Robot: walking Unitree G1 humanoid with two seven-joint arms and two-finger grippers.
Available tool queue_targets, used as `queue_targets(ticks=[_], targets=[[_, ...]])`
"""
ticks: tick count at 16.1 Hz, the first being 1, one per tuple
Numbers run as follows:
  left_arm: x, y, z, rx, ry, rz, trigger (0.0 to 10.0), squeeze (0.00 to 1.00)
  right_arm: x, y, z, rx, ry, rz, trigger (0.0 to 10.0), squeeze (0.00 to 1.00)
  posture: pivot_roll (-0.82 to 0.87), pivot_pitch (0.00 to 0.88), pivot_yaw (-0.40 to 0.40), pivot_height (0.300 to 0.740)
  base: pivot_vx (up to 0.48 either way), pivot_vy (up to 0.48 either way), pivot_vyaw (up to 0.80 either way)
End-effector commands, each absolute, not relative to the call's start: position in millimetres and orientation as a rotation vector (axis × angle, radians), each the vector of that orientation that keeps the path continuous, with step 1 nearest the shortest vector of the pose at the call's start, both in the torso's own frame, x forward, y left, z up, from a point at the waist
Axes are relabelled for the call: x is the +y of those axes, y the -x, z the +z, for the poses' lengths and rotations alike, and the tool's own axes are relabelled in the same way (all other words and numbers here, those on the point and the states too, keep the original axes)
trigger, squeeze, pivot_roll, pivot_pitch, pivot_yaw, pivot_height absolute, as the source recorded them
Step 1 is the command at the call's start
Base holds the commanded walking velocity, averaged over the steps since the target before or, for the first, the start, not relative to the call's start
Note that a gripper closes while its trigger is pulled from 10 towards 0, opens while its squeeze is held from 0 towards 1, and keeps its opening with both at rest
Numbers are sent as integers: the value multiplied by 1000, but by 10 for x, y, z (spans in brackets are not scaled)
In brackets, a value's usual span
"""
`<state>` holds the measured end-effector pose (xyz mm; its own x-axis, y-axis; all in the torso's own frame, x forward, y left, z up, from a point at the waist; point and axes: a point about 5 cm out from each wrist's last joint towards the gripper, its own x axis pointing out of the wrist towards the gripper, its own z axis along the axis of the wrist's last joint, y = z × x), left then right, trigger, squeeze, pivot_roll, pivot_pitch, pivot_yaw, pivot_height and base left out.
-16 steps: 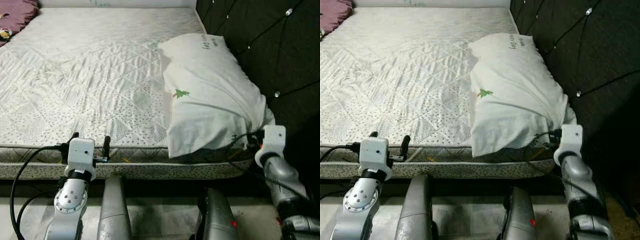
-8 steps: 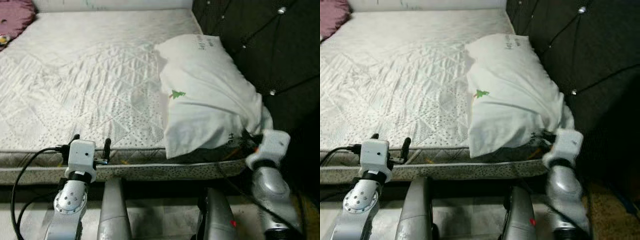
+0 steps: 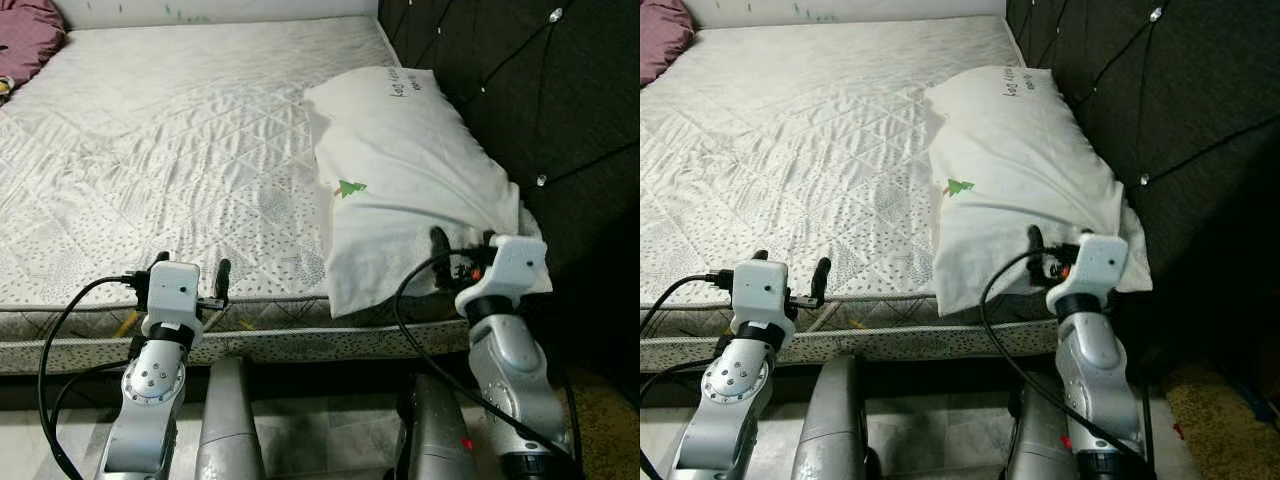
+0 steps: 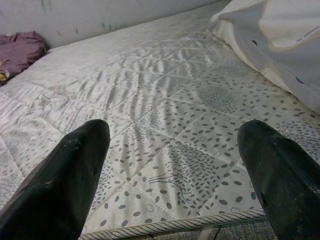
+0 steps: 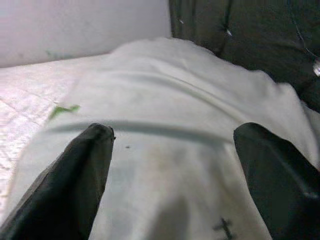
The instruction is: Clean up the room
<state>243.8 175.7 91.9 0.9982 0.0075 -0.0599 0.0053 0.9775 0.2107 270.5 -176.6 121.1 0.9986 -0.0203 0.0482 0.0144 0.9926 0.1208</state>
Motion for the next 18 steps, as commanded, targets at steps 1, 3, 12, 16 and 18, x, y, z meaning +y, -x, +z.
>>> queue_targets(ticks=[1, 3, 12, 16, 18], targets=[[1778, -2407, 893, 69, -206, 13, 10000, 0, -1775, -2748, 1308, -68, -140, -31, 10000, 0, 56, 0, 29, 560, 0, 0, 0], [1766, -2409, 898, 68, -200, 11, 10000, 0, -1764, -2774, 1316, -61, -144, -23, 10000, 0, 60, 0, 26, 583, 0, 0, 0], [1743, -2431, 885, 73, -179, -1, 10000, 0, -1791, -2836, 1395, -61, -131, -26, 10000, 0, 42, 0, 23, 682, 0, 0, 0], [1746, -2437, 880, 73, -176, 1, 10000, 0, -1793, -2847, 1435, -70, -135, -23, 10000, 0, 41, 0, 23, 729, 0, 0, 0], [1711, -2444, 870, 85, -163, -11, 10000, 0, -1796, -2846, 1429, -66, -134, -25, 10000, 0, 44, 0, 20, 740, 0, 0, 0]])
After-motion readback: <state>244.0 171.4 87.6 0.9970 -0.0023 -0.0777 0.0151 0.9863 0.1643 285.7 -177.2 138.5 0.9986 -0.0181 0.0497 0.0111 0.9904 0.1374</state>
